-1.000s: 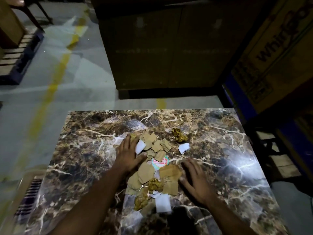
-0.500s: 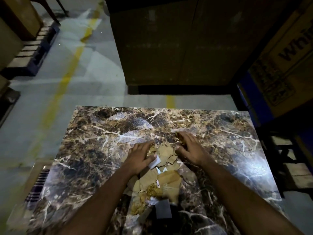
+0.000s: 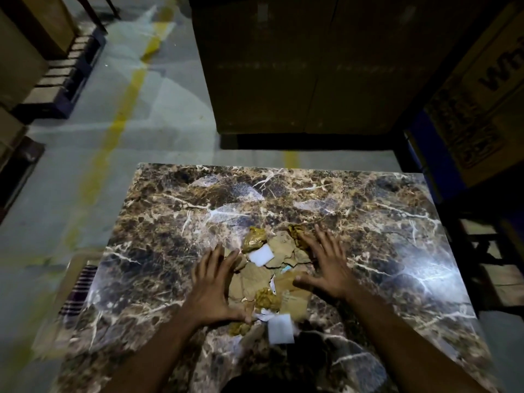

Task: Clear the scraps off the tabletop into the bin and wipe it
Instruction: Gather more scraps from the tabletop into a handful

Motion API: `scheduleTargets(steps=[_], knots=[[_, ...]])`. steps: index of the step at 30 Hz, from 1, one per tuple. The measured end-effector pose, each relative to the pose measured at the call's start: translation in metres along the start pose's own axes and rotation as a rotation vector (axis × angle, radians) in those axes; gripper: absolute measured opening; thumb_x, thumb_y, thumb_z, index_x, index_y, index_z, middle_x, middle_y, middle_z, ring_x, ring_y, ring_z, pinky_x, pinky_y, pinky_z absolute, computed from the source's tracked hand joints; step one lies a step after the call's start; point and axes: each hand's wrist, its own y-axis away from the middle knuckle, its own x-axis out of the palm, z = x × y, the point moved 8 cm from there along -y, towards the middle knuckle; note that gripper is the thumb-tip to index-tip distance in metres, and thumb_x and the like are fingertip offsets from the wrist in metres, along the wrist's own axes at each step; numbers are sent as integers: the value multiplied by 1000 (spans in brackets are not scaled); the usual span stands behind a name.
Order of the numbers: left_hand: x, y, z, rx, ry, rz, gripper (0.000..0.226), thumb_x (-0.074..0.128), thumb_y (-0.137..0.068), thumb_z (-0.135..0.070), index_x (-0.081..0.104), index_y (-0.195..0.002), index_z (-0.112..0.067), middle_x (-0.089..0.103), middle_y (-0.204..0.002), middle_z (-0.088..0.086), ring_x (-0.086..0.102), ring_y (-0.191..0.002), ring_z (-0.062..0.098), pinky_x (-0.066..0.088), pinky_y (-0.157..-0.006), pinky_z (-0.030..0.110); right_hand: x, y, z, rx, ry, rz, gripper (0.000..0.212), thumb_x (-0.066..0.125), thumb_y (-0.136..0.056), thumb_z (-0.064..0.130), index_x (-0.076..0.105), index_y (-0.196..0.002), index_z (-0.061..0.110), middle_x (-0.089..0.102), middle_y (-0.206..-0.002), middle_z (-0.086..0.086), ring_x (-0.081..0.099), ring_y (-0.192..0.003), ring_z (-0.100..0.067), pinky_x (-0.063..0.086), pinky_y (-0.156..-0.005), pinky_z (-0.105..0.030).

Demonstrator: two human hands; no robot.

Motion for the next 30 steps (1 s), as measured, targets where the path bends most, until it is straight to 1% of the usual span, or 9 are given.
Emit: scheduleTargets(steps=[4,7,10,13,16,19,23,27,30], knots=[[26,14,-8,80,-35,41,151,54,-39,-105,-19,-156,-42,-37,-162,-1,-32,-149,33,-8,-115,74,12,-19,26,-44,66,94,112,46,-61,100,-10,-150,62,-21,-168,10,-16,-154,-25,-6,-117,-71],[37,17,-13,69,-143,58,151,51,-43,-107,-21,-156,-37,-39,-160,2,-34,-147,34,-11,-114,73,22,-14,44,-128,100,132,114,47,-63,100,-11,-152,59,-18,-168,12,-10,-155,-22,-6,-118,-69],[34,13,-17,21,-104,8,150,50,-44,-107,-23,-155,-39,-38,-161,-2,-36,-148,28,-12,-116,68,28,-5,53,-197,142,144,115,44,-64,101,-9,-155,54,-19,-166,15,-2,-156,-21,-14,-120,-61],[34,10,-19,-4,-64,-30,149,52,-47,-105,-22,-156,-37,-35,-162,-5,-34,-148,25,-16,-117,64,32,1,59,-223,137,193,120,45,-61,102,-9,-156,52,-19,-165,17,-1,-156,-20,-13,-120,-63],[34,8,-19,-30,-85,-80,144,49,-54,-103,-18,-158,-31,-21,-167,-4,-20,-153,25,-10,-120,62,41,12,70,-261,142,231,128,61,-61,93,-10,-157,48,-22,-165,15,-9,-153,-15,-17,-119,-57],[32,3,-26,22,-52,-125,134,51,-62,-97,-14,-159,-32,-4,-168,-3,-4,-154,26,4,-122,59,51,19,83,-282,210,208,134,64,-58,93,-14,-157,46,-27,-166,3,-17,-151,-19,-22,-115,-55],[30,-1,-29,76,37,-179,133,63,-58,-92,5,-161,-32,17,-163,-3,17,-146,24,19,-121,49,60,17,89,-250,283,162,136,57,-55,99,-16,-157,45,-18,-168,-8,-5,-156,-31,-3,-118,-70],[26,-1,-35,130,54,-239,118,71,-58,-76,30,-155,-24,31,-153,-2,28,-136,21,36,-110,47,62,15,92,-244,330,133,136,53,-54,100,-15,-157,43,-7,-169,-14,7,-154,-37,13,-114,-71],[26,0,-38,152,71,-261,112,75,-59,-70,35,-151,-21,34,-151,-2,32,-134,21,38,-109,45,64,16,91,-257,378,139,139,48,-52,103,-15,-158,40,-5,-168,-16,9,-153,-37,14,-115,-68]])
